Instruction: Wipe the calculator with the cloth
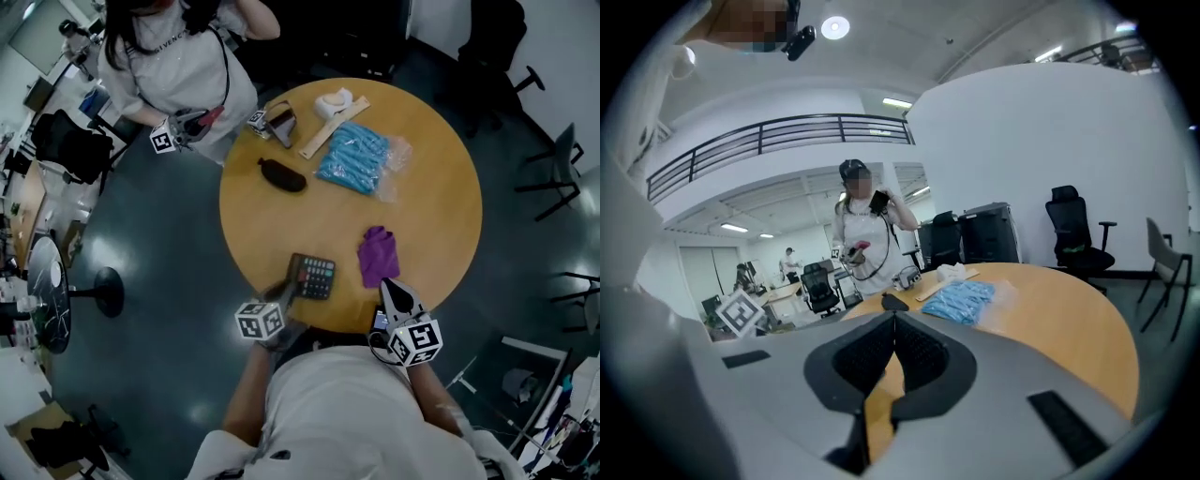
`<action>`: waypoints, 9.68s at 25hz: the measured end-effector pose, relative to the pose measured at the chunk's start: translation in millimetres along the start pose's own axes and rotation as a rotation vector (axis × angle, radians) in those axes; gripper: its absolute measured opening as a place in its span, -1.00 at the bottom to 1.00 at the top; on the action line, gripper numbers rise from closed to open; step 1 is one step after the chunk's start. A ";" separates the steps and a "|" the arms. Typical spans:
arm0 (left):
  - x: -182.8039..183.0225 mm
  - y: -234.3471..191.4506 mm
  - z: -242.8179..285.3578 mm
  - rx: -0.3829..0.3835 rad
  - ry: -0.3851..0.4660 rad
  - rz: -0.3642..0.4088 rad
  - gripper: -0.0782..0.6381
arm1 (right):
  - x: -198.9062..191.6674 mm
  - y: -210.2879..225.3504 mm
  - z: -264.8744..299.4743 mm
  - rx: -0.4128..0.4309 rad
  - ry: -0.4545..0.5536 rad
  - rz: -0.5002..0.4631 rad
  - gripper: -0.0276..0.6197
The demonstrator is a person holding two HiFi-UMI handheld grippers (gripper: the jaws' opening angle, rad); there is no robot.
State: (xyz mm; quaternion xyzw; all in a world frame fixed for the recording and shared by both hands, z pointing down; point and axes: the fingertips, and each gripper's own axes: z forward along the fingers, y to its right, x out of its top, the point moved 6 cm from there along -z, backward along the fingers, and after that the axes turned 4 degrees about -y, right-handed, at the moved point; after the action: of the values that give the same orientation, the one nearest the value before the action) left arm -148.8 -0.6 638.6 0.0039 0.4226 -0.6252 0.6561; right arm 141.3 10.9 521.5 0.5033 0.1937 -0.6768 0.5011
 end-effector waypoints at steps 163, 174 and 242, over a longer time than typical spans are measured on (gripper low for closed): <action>90.3 239.5 -192.2 -0.536 0.451 1.355 -0.66 | 153.8 -23.6 -50.9 0.963 -0.223 -0.521 -0.69; 78.1 295.0 -199.5 -0.718 0.487 1.523 -0.66 | 190.3 -121.4 -89.1 1.387 -0.420 -0.973 -0.69; 111.9 176.2 -80.3 -0.454 0.550 0.554 -0.66 | 3.2 40.2 94.1 0.411 -0.690 -0.589 -0.69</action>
State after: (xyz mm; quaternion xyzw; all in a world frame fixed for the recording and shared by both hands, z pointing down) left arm -63.3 -10.8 432.1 0.1389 0.6907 -0.2933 0.6463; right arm 130.6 -79.8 567.8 0.2622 0.0132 -0.9409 0.2140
